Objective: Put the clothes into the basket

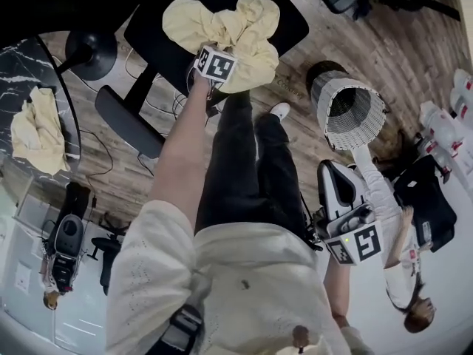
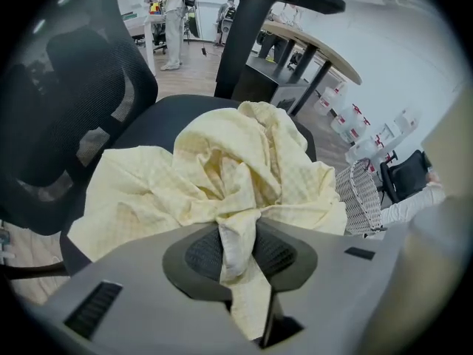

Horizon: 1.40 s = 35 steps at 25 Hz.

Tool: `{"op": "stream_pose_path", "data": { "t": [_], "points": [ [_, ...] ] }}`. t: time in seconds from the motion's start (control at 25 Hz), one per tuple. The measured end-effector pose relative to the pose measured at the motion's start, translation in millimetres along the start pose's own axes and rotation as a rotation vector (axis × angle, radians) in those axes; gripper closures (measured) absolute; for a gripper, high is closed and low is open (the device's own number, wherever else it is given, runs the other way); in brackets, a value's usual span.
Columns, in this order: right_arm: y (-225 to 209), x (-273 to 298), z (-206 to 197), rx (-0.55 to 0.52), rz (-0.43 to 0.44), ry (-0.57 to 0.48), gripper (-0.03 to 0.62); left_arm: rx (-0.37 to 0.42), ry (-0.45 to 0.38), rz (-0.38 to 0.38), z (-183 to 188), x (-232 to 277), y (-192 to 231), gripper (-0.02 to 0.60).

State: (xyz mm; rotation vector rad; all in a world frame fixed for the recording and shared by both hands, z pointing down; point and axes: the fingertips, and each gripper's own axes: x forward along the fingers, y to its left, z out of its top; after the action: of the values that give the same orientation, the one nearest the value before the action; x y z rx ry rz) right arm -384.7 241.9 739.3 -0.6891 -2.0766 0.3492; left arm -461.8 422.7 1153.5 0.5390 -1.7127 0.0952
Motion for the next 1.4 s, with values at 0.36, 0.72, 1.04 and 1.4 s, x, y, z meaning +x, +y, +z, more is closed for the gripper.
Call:
{"op": "stream_pose_path", "data": {
  "t": [0.36,0.72,1.04,1.4],
  "points": [
    [-7.0,-57.2,-2.0,-0.020,-0.006,-0.094,0.586,-0.064,-0.105,0.020,9.0,-48.8,-37.6,0.476],
    [-3.6,-116.4,0.1,-0.054,-0.012,-0.196,0.586,-0.122,-0.173,0.010,8.5,-118.4,-90.3,0.479],
    [4.8,-167.4,5.7,-0.077,-0.017,-0.272,0.586,-0.122,-0.260,0.027,21.2,-183.5,-119.2,0.479],
    [15.6,-218.9,20.7,-0.111,-0.034,-0.360,0.586,-0.086,-0.342,0.046,33.8,-261.6,-148.0,0.479]
  ]
}}
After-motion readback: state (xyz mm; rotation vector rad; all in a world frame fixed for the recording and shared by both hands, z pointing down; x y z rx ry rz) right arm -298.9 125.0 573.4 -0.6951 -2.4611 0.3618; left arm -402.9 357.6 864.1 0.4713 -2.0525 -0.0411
